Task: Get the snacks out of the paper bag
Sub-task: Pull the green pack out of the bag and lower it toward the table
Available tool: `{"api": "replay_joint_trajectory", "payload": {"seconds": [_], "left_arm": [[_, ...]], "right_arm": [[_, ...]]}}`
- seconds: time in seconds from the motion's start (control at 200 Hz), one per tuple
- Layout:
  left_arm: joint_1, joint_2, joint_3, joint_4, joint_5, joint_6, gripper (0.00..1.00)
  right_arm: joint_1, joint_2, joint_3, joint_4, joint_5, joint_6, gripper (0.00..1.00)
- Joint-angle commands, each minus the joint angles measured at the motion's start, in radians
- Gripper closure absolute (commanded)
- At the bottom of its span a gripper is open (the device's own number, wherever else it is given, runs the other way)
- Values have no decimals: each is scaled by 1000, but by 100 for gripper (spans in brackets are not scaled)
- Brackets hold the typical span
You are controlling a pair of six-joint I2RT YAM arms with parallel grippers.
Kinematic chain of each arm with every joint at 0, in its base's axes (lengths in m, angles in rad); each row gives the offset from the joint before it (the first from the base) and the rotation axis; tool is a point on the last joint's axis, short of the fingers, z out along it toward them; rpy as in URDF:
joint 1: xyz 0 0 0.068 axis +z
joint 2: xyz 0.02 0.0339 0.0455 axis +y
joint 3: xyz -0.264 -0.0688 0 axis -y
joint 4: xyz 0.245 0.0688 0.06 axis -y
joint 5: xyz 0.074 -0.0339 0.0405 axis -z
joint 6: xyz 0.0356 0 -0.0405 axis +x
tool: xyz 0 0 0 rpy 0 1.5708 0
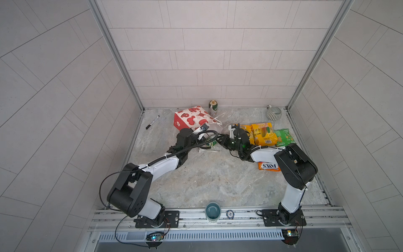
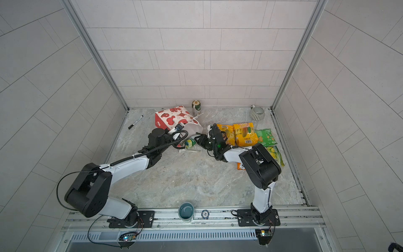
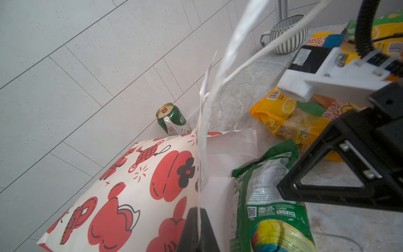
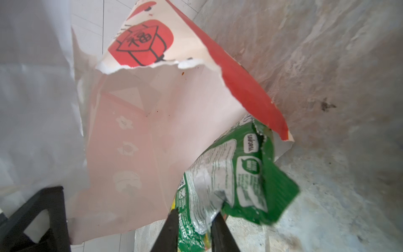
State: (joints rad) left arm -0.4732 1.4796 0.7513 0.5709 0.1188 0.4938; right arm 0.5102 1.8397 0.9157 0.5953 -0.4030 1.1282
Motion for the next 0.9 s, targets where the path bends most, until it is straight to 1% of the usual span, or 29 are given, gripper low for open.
{"api": "replay_joint_trajectory", "payload": {"seconds": [0.0,0.21,0.42,0.54,0.65,0.896], "left_arm": [[0,6,21,28,22,-12,100],[1,7,21,25,21,-11,100],[1,7,23,24,27,-13,100],[1,2,23,21,23,-13,100],[0,3,23,22,24,-13,100],[0,7,24,20,23,-13,100]], "right_arm": [[-1,44,-8,69,-17,48,68],[0,57,-17,53,-8,61,61],[1,74,-23,31,4,93,57],[0,64,-53,55,25,123,56],[-4,63,-87,101,26,162,56],[-6,80,-108,152,14,200,53]]}}
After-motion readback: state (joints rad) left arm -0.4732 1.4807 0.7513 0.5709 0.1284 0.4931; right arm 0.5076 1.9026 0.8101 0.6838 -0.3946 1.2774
